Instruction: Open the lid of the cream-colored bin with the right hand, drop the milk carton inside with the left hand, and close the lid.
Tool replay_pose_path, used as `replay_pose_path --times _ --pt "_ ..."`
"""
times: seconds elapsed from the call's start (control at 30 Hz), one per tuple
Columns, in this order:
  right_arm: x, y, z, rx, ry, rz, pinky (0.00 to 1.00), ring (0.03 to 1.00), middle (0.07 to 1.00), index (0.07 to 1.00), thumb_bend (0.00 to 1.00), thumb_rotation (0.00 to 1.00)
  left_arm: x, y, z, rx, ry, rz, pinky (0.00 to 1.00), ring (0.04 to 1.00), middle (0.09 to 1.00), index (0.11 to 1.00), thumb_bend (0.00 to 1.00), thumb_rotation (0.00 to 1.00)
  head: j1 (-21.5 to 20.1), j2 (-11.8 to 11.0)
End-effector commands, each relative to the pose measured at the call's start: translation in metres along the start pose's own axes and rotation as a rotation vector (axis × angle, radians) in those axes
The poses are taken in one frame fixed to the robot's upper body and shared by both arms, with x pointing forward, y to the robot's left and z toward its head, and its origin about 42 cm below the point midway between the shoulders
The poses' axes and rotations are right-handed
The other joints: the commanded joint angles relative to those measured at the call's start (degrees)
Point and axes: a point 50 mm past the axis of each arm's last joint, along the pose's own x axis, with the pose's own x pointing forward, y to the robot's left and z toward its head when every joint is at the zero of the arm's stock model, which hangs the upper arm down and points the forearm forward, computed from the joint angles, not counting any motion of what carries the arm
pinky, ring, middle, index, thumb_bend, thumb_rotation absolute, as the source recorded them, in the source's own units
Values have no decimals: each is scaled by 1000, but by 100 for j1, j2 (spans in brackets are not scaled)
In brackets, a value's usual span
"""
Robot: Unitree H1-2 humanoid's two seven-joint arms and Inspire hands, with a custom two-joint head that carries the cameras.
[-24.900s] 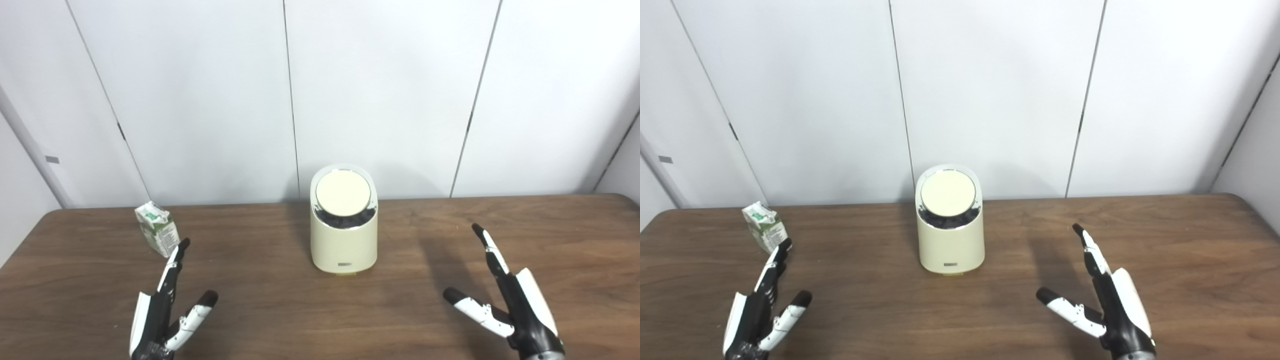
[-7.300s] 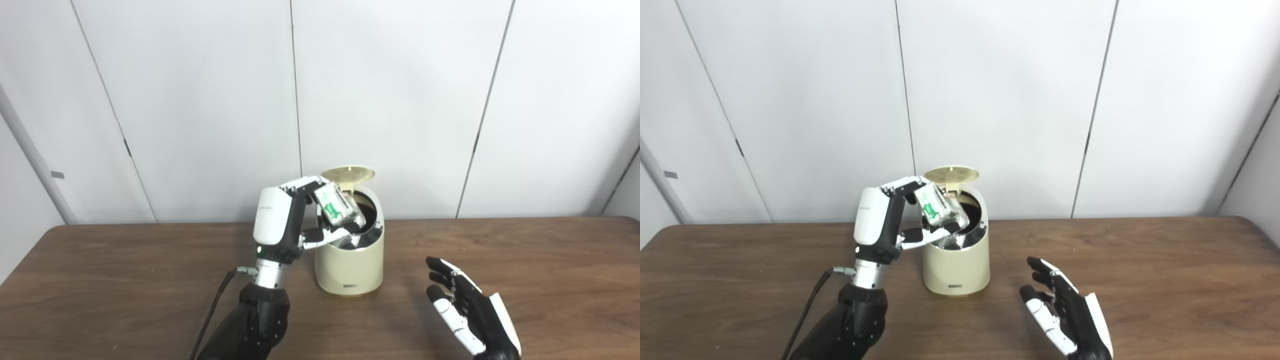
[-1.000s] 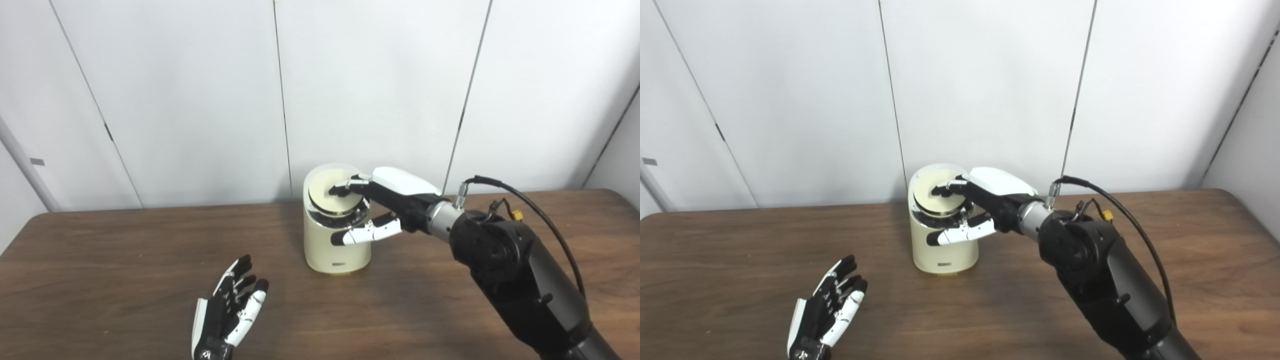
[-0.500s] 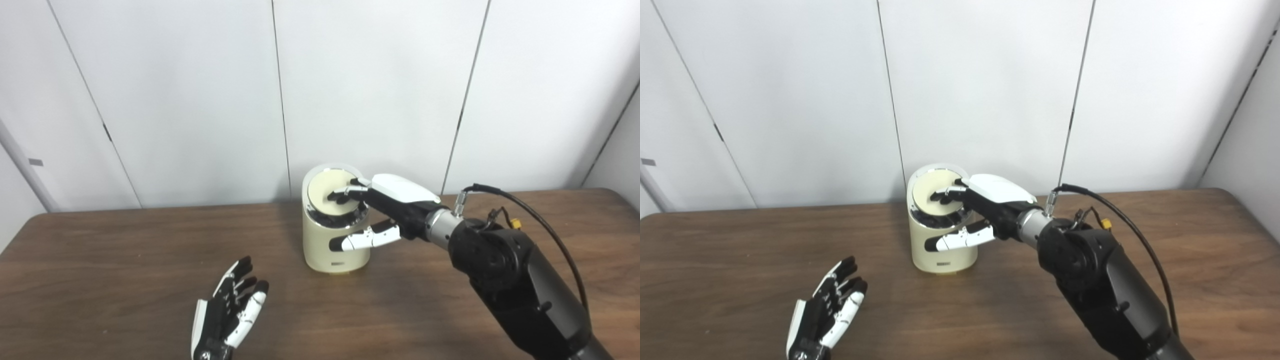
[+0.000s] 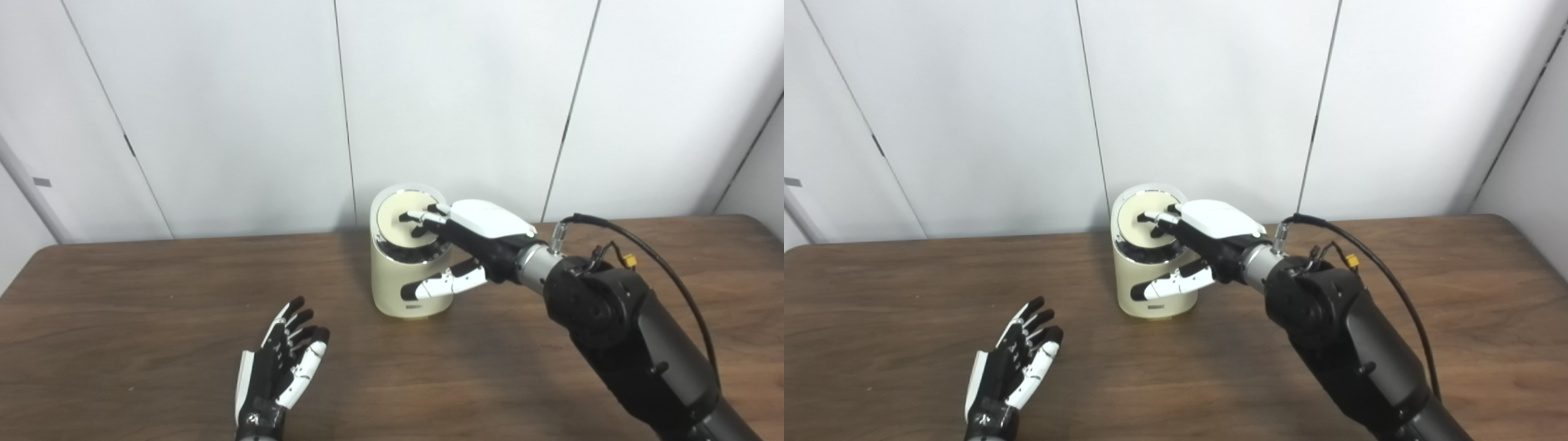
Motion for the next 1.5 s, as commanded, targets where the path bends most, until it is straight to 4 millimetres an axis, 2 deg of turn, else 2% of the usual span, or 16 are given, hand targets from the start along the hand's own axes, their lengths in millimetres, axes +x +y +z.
replay_pose_path --times 0.0,0.33,0.47,0.77,0.87,1.07,1.27,1.37,1.47 --pt "1 2 2 -36 -17 11 1000 1000 854 955 575 696 -7 -5 -8 11 72 -19 698 793 858 930 563 493 9 23" --pt "4 8 7 -83 -40 26 1000 1000 867 925 597 696 -8 -8 -6 3 73 -18 688 795 865 932 563 491 28 34" --pt "-3 -4 10 -53 -50 -21 1000 1000 851 926 579 713 -9 -9 -6 4 73 -20 691 796 865 932 557 494 40 45" --pt "-34 -36 16 -48 -63 -197 995 1000 863 921 565 716 -11 -8 -5 -4 81 -17 687 797 864 926 563 490 43 62" --pt "-44 -39 14 -10 -47 -257 990 1000 860 927 582 723 -12 -7 -5 4 84 -17 682 795 861 920 567 502 49 65" --pt "-58 -35 5 47 -15 -290 995 1000 889 942 551 659 -12 -7 -4 -1 78 -19 684 792 857 915 561 488 77 65" --pt "-65 -23 -7 77 21 -281 966 1000 921 946 556 663 -13 -4 -4 -4 79 -20 686 797 863 915 554 486 81 77" --pt "-69 -16 -14 96 30 -292 942 1000 909 944 548 653 -13 -3 -4 -9 74 -18 697 800 861 912 547 470 94 75" --pt "-72 -10 -20 143 37 -314 853 969 909 932 550 649 -12 0 -3 -26 67 -13 715 806 863 909 540 451 109 111"
